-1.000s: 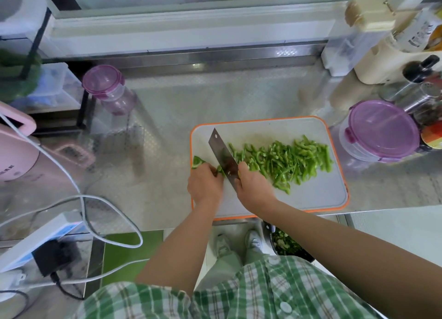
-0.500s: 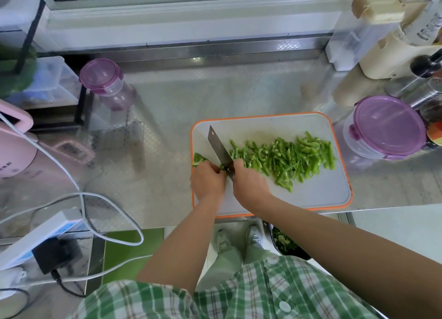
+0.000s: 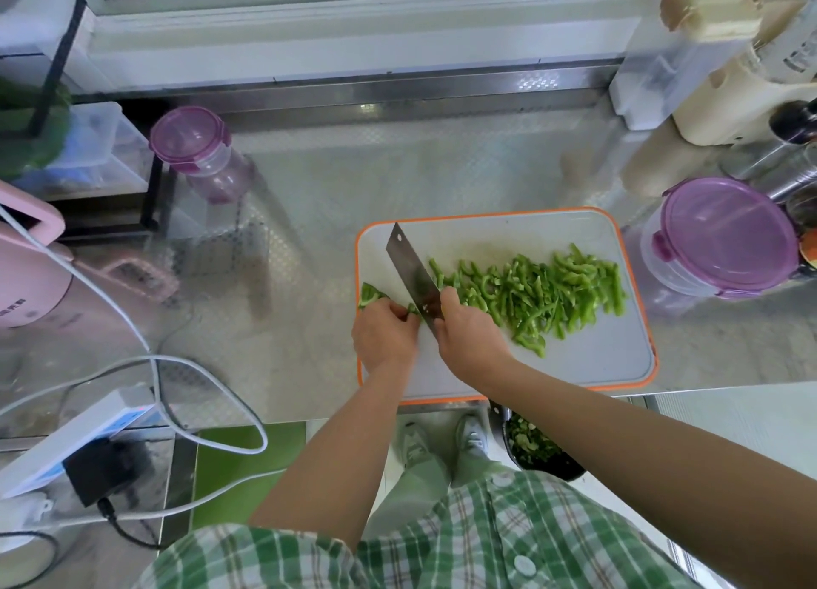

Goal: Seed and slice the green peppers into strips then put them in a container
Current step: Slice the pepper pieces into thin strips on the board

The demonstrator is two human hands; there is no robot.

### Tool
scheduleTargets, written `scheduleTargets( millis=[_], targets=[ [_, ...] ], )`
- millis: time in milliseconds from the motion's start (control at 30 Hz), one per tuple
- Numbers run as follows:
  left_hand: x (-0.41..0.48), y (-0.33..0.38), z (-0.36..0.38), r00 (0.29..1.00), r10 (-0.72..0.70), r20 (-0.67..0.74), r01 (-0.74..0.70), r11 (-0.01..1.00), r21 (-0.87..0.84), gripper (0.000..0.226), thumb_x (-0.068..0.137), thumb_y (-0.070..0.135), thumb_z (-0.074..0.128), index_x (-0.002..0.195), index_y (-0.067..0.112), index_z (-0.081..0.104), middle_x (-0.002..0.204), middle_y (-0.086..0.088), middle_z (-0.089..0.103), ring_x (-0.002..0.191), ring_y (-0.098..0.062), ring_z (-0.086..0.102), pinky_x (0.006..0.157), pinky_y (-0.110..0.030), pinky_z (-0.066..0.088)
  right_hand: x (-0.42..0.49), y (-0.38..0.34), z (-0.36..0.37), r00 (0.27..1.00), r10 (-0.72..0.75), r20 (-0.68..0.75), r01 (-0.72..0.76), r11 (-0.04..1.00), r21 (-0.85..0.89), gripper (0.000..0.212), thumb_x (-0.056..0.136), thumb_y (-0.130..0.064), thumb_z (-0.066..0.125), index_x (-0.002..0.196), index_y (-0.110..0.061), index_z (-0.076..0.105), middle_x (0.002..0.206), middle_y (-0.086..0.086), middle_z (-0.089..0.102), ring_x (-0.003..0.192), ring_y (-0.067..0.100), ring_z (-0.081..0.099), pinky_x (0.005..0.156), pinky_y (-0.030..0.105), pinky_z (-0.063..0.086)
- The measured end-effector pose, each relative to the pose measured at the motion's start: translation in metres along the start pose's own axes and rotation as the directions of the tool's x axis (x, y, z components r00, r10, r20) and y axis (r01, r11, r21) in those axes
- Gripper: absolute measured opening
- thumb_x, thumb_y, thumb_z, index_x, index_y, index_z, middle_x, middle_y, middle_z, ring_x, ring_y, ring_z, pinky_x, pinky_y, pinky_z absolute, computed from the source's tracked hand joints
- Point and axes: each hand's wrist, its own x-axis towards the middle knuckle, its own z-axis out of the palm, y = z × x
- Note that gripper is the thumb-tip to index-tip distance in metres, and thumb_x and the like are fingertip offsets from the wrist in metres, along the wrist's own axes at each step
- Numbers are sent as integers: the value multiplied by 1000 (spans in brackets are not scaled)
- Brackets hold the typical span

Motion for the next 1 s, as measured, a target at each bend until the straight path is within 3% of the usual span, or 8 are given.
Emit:
scheduleTargets(
  millis=[167, 367, 567, 733, 833, 1000],
  targets=[
    [1, 0, 0, 1000, -9, 1, 9, 1000, 17, 10, 84, 17, 67, 83, 13, 76, 84, -5, 73, 73, -21, 59, 63, -25, 36, -2, -1, -1, 1000, -4, 27, 6, 999, -47, 12, 99, -17, 41, 104, -10, 33, 72, 6, 46, 65, 31, 47, 54, 36, 34],
    [2, 1, 0, 1000, -21, 4, 21, 1000, -17, 10, 82, 13, 66, 78, 13, 76, 82, -5, 73, 79, -24, 64, 63, -26, 36, 1, 0, 7, 999, 9, 32, -8, 999, -35, 13, 98, -14, 40, 94, -13, 28, 70, 6, 46, 63, 32, 48, 52, 35, 32],
    [0, 0, -3, 999, -24, 21, 25, 999, -40, 7, 79, 12, 70, 75, 11, 75, 80, -4, 73, 74, -21, 60, 64, -25, 37, 9, -3, 16, 999, 52, 11, -51, 997, -51, 11, 99, -15, 39, 107, -10, 34, 78, 10, 53, 75, 37, 58, 56, 37, 36],
    [-2, -2, 0, 999, -43, 25, 45, 995, -94, 7, 81, 13, 71, 76, 10, 74, 81, -6, 73, 70, -16, 55, 65, -24, 39, 7, 3, 6, 999, 22, -41, -21, 999, 30, 13, 99, -17, 40, 106, -9, 33, 74, 10, 52, 68, 36, 57, 51, 36, 37],
    [-3, -2, 0, 999, -42, 34, 46, 993, -110, 8, 83, 13, 69, 82, 10, 77, 85, -5, 74, 76, -19, 61, 67, -22, 38, 3, 2, 0, 999, -34, -1, 34, 999, 15, 13, 98, -17, 42, 102, -10, 32, 73, 9, 50, 63, 32, 51, 51, 36, 36],
    [-1, -3, 1, 998, -43, 46, 48, 991, -128, 9, 82, 14, 69, 80, 11, 78, 83, -5, 75, 82, -24, 67, 65, -24, 40, 4, -3, 3, 1000, -1, 25, 3, 996, -92, 14, 97, -12, 42, 96, -15, 28, 71, 5, 46, 62, 31, 46, 51, 34, 31]
  ],
)
